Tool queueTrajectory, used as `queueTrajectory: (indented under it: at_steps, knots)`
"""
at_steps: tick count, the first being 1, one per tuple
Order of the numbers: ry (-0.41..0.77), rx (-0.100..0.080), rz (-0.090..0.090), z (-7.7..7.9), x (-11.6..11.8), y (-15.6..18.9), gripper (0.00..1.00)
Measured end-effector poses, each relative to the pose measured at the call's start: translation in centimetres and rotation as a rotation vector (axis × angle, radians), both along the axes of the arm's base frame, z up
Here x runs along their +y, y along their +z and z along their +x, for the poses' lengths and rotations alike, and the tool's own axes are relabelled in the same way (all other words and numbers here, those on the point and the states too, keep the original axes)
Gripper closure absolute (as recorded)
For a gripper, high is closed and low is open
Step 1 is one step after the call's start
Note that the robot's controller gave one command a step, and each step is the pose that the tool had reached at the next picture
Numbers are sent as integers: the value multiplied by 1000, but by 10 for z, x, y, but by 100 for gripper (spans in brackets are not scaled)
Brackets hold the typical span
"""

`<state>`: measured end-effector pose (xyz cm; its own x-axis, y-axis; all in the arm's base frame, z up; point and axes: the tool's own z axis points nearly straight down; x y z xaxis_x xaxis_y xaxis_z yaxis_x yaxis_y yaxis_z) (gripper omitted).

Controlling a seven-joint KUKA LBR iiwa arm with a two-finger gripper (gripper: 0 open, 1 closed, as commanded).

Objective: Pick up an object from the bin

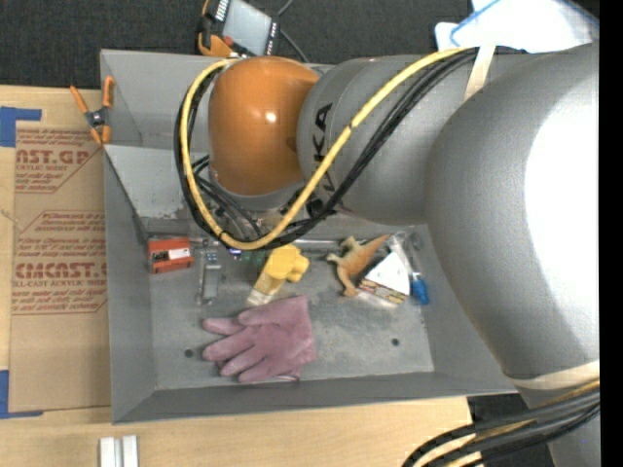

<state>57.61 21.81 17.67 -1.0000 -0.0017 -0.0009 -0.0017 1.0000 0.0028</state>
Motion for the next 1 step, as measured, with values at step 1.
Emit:
queueTrajectory:
  at_steps: [1]
  knots:
    - [0, 0, 0, 0, 0, 0, 0]
